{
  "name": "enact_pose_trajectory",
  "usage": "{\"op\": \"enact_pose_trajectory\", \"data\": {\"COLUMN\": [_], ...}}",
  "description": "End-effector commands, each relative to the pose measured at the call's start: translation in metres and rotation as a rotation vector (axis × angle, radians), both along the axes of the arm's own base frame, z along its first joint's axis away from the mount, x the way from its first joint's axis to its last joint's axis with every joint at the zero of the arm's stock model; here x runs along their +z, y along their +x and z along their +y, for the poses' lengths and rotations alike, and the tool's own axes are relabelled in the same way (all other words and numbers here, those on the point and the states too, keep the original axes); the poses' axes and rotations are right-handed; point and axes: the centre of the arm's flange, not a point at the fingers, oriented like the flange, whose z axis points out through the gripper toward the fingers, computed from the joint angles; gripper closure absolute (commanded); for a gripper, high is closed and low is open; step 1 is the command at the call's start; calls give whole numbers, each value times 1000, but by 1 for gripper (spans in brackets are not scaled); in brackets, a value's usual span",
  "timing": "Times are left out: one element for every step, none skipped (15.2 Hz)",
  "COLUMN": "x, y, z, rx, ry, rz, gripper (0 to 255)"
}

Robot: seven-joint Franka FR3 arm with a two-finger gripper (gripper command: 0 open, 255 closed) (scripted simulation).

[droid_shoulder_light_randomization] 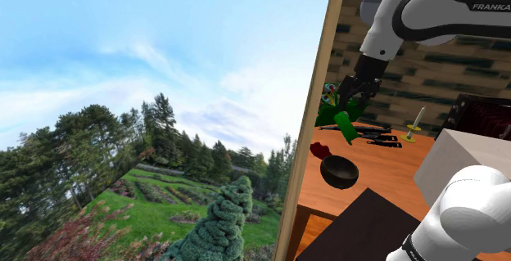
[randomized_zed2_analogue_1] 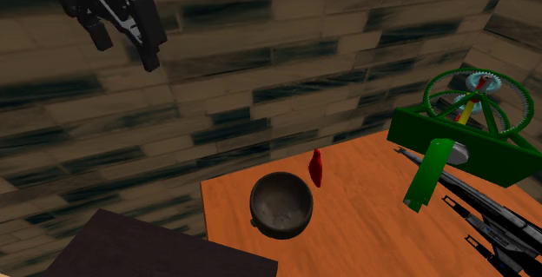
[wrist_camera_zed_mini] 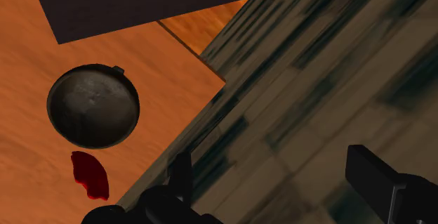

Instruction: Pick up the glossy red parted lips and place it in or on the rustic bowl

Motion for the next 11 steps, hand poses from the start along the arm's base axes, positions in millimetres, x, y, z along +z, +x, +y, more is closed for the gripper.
{"op": "enact_pose_trajectory", "data": {"x": [0,-10,-20,-30,-40,-49,-59,-69,-79,-88,-98], "y": [0,5,10,16,21,26,31,37,42,47,53], "z": [0,-6,-12,-19,-25,-31,-38,-44,-50,-57,-63], "rx": [0,5,10,14,19,24,29,33,38,43,48], "ry": [0,-6,-11,-17,-23,-28,-34,-40,-45,-51,-56], "rz": [0,1,2,3,4,4,5,6,7,8,9], "gripper": [0,0,0,0,0,0,0,0,0,0,0]}}
